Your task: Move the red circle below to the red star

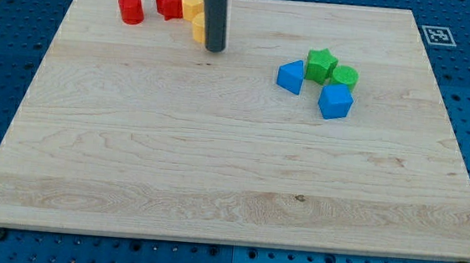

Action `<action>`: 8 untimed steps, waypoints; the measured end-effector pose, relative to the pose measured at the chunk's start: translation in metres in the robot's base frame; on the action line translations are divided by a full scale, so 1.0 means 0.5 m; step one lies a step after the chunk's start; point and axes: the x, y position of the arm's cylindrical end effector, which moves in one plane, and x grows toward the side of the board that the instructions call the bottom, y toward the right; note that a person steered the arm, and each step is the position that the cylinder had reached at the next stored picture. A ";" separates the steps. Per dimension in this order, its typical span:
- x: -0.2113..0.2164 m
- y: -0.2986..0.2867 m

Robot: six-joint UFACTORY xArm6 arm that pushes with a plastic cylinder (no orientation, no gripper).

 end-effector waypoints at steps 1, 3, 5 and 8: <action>-0.024 -0.040; 0.060 -0.085; 0.086 -0.407; -0.061 -0.494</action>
